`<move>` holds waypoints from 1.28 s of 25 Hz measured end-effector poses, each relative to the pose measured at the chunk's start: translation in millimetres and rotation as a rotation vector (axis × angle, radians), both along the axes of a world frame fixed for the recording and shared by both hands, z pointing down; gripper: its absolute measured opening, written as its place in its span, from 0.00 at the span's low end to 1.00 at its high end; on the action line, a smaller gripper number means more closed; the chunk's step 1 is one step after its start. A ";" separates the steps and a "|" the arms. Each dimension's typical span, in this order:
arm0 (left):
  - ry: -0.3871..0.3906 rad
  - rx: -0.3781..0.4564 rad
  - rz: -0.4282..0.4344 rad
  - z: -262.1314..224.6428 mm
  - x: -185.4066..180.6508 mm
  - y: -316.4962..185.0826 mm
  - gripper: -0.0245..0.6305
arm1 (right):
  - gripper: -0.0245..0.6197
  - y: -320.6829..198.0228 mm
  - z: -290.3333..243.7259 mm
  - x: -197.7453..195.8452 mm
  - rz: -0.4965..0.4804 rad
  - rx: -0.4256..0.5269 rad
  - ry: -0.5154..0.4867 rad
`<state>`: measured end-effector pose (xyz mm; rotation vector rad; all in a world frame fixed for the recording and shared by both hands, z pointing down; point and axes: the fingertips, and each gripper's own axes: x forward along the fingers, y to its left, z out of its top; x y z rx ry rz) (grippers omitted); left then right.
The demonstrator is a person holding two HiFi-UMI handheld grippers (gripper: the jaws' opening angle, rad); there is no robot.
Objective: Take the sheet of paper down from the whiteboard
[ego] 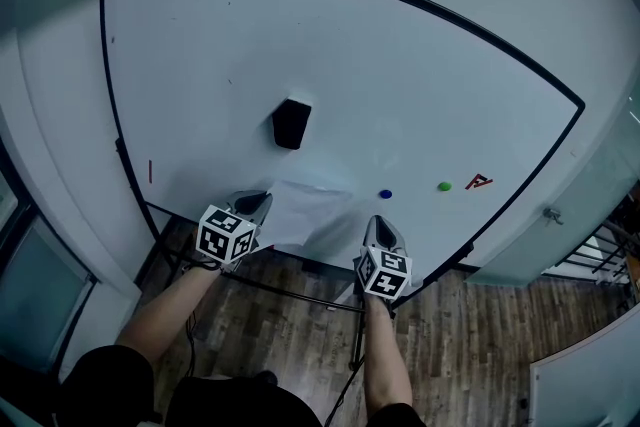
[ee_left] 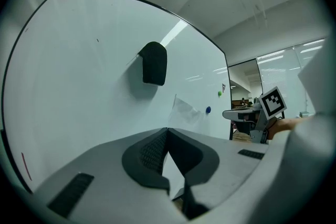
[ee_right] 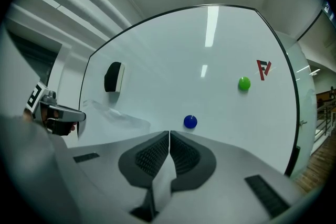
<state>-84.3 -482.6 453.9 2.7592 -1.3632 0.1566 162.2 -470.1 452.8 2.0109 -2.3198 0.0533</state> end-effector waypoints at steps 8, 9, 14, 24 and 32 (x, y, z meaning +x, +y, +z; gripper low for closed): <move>0.008 0.004 -0.017 -0.2 -10.2 9.0 0.07 | 0.08 5.0 7.8 -7.2 -0.019 -0.016 0.006; 0.009 0.004 -0.017 0.5 -11.8 9.7 0.07 | 0.08 5.2 8.4 -9.5 -0.022 -0.017 0.008; 0.007 0.004 -0.026 4.2 -19.1 9.1 0.07 | 0.08 6.9 9.2 -19.3 -0.036 -0.020 0.021; -0.004 0.010 -0.022 7.2 -15.6 4.3 0.07 | 0.08 4.3 16.0 -20.2 -0.038 -0.039 0.031; -0.011 0.014 -0.014 6.2 -8.5 1.5 0.07 | 0.08 0.6 14.8 -18.4 -0.053 -0.044 0.025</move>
